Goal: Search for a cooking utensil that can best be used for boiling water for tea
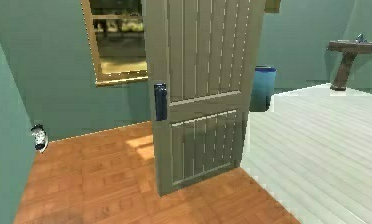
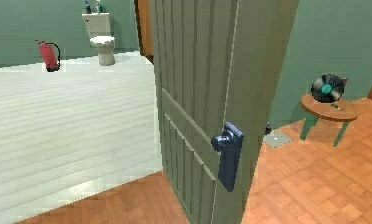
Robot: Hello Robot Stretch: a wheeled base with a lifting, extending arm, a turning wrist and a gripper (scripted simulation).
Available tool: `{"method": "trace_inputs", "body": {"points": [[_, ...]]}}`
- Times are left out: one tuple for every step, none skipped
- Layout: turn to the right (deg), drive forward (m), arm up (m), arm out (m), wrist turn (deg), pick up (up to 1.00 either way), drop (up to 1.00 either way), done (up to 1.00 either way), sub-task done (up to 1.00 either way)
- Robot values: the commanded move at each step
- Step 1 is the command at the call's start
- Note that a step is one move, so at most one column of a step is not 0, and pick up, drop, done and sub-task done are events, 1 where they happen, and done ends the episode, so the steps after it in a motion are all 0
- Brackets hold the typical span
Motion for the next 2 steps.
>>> {"method": "trace_inputs", "body": {"points": [[24.0,0.0,0.0,0.0,0.0,0.0,0.0,0.0,0.0],[0.0,0.8,0.0,0.0,0.0,0.0,0.0,0.0,0.0]]}}
